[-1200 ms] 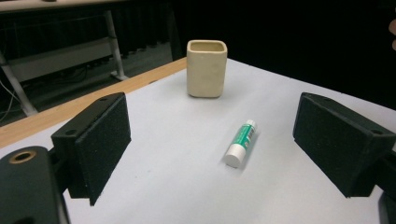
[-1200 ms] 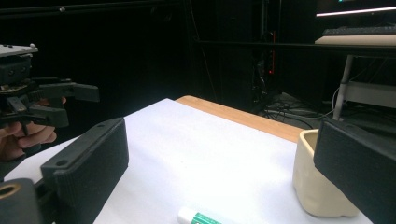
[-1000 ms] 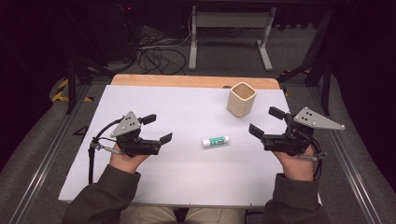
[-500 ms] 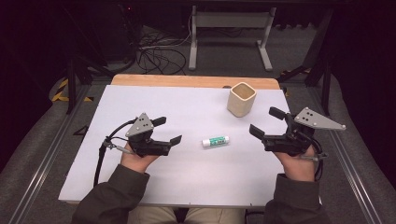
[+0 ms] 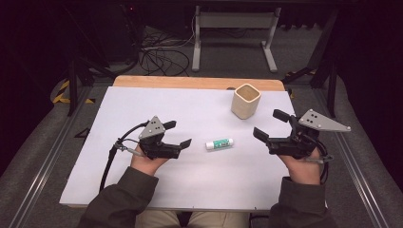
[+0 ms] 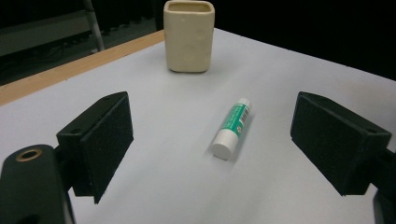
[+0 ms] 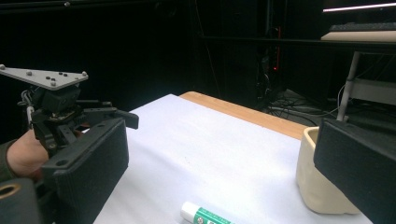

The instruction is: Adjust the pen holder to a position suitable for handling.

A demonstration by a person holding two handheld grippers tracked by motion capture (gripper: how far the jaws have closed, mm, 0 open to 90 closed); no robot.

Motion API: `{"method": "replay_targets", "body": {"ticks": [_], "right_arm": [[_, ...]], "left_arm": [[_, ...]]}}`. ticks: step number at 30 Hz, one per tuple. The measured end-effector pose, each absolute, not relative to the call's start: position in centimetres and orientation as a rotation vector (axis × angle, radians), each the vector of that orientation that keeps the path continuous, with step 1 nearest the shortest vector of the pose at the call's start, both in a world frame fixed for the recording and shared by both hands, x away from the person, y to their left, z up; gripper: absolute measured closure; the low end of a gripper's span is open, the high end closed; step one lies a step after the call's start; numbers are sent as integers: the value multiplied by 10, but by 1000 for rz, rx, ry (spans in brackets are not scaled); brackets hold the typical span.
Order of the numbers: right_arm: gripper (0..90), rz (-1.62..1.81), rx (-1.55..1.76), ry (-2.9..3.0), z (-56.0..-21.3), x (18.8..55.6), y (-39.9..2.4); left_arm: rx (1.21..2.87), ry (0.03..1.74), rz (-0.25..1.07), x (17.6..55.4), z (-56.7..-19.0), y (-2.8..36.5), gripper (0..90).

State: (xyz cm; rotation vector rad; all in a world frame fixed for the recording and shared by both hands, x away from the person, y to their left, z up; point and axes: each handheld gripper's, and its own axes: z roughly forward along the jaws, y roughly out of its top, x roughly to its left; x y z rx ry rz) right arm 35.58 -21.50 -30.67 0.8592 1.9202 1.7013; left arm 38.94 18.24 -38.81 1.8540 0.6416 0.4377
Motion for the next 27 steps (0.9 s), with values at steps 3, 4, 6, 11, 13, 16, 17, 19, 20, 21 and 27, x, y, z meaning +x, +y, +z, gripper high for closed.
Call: {"method": "replay_targets", "body": {"ticks": [3,4,6,11,13,16,17,19,20,21,27], "right_arm": [[39,1702,854,1923,-307,356,-215],[39,1703,856,1922,-306,356,-215],[39,1708,852,1927,-307,356,-216],[39,1708,854,1935,-308,358,-216],[39,1708,856,1934,-308,358,-216],[39,1708,852,1937,-308,358,-216],[39,1710,855,1936,-308,357,-216],[39,1709,852,1936,-308,357,-216],[39,1709,852,1936,-308,357,-216],[39,1709,851,1936,-308,357,-216],[39,1712,855,1934,-308,357,-216]], "left_arm": [[1855,642,436,391,-390,179,144],[1859,644,434,392,-392,177,144],[1866,643,437,393,-394,174,144],[1873,644,423,396,-399,168,146],[1874,646,418,396,-400,166,147],[1879,644,413,398,-402,162,148],[1884,645,411,399,-403,160,148],[1886,644,411,401,-405,158,149],[1886,644,411,401,-405,158,150],[1888,647,406,401,-406,157,150],[1897,652,406,405,-410,154,155]]}}
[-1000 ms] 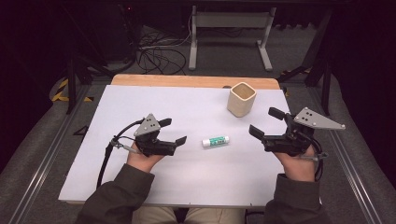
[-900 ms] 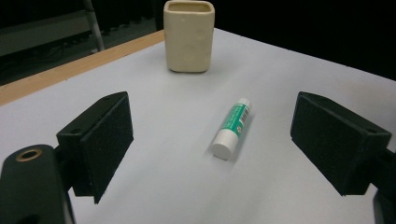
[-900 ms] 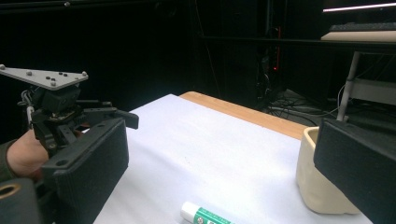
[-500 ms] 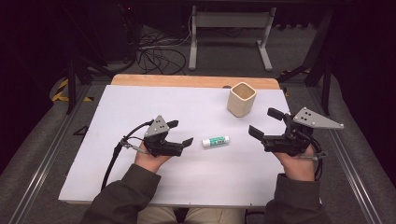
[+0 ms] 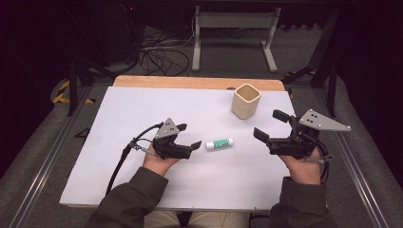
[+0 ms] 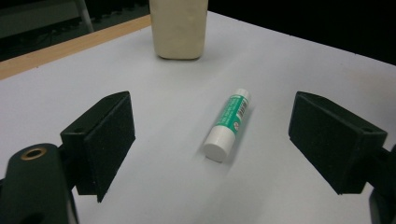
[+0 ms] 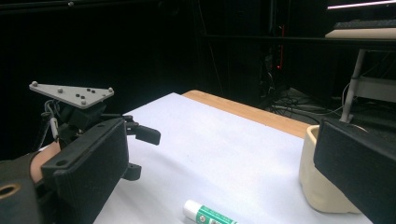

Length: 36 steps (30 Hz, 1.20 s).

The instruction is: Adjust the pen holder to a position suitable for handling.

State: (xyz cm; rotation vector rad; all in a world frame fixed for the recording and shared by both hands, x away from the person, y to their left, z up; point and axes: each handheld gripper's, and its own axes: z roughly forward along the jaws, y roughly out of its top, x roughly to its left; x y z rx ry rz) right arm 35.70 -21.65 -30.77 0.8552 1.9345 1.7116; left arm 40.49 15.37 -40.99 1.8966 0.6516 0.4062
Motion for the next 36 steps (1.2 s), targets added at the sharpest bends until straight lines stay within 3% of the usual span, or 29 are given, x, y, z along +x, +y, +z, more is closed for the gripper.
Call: {"method": "replay_targets", "body": {"ticks": [36], "right_arm": [[39,1721,848,1945,-308,358,-217]], "left_arm": [[2014,632,400,430,-444,119,188]]}}
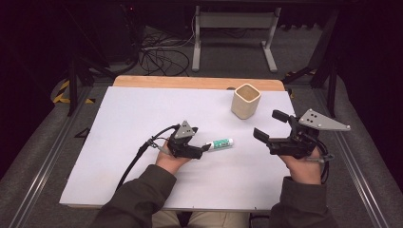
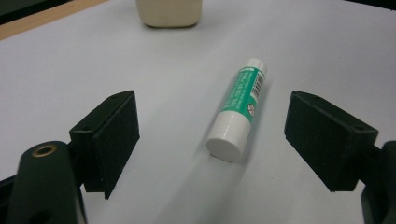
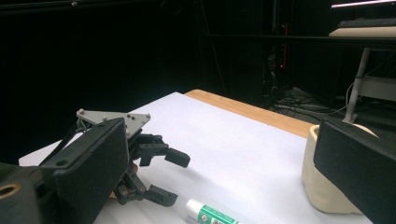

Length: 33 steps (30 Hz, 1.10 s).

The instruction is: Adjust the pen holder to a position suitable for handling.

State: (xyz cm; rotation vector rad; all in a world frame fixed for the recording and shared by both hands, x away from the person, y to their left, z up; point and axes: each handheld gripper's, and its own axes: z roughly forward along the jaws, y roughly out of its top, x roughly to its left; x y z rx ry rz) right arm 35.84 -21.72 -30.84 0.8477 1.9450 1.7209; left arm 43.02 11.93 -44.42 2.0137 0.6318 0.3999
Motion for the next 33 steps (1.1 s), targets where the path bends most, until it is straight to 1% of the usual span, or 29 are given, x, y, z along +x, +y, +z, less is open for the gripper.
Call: {"method": "replay_targets", "body": {"ticks": [15,20,21,22,28,33], "right_arm": [[39,1724,853,1949,-310,360,-218],[39,1722,851,1952,-310,360,-218],[39,1722,851,1952,-310,360,-218],[39,1722,854,1955,-310,360,-218],[39,1720,850,1961,-311,361,-217],[39,1724,862,1962,-311,361,-216]], "left_arm": [[2105,615,392,438,-458,103,214],[2117,618,386,439,-459,100,253],[2128,611,396,439,-458,99,253],[2135,605,392,439,-459,98,279],[2206,590,379,441,-460,90,316],[2229,600,362,443,-461,86,380]]}}
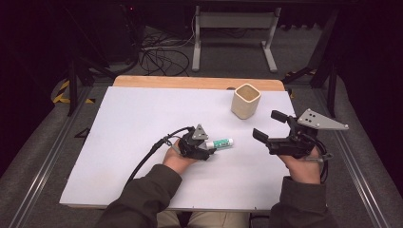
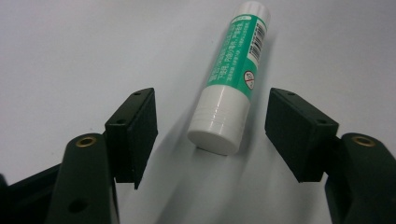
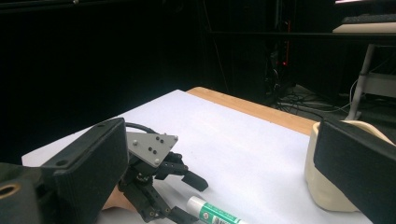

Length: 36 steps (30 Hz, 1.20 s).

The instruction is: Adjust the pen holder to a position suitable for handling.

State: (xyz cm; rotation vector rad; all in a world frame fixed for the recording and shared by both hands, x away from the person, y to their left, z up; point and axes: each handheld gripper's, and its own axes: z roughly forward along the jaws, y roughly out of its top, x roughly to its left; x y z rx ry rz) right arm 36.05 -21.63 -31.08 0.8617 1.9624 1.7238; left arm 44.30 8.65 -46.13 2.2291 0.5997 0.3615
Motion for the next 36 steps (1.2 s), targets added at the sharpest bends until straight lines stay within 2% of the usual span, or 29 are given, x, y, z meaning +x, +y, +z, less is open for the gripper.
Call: {"method": "replay_targets", "body": {"ticks": [12,15,18,22,36], "right_arm": [[39,1722,849,1971,-312,362,-215],[39,1726,857,1972,-312,362,-215],[39,1726,849,1975,-312,362,-215],[39,1722,853,1982,-313,363,-214],[40,1717,858,1989,-315,364,-215]], "left_arm": [[2260,597,306,447,-462,85,469],[2269,568,296,447,-462,85,537],[2264,562,291,446,-462,85,555],[2280,512,295,445,-462,84,644],[2252,490,313,440,-453,87,651]]}}
